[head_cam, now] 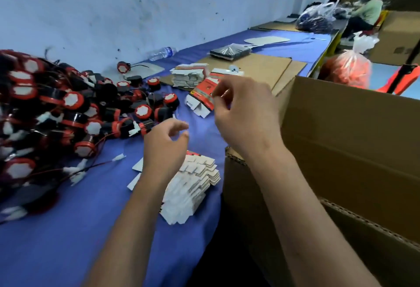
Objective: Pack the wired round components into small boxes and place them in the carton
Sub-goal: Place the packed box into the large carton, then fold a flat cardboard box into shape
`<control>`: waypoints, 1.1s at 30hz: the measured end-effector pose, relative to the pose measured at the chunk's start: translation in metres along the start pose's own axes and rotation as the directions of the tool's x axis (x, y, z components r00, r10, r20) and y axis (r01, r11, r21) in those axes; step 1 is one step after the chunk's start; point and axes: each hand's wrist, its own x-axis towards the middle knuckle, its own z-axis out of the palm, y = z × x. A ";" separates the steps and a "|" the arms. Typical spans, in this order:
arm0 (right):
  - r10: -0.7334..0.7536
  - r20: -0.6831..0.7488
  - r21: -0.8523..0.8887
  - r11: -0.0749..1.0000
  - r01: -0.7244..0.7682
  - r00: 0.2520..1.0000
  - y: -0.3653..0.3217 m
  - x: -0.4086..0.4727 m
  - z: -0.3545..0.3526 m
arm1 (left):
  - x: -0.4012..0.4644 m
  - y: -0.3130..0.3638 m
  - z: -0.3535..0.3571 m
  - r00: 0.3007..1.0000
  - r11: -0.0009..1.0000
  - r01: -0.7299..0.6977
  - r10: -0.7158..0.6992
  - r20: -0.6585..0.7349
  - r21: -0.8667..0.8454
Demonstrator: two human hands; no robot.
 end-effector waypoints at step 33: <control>-0.222 0.640 0.531 0.820 -0.214 0.735 -0.160 -0.067 0.197 | -0.070 -0.142 -0.204 0.764 0.608 0.388 -0.633 -0.127 -0.692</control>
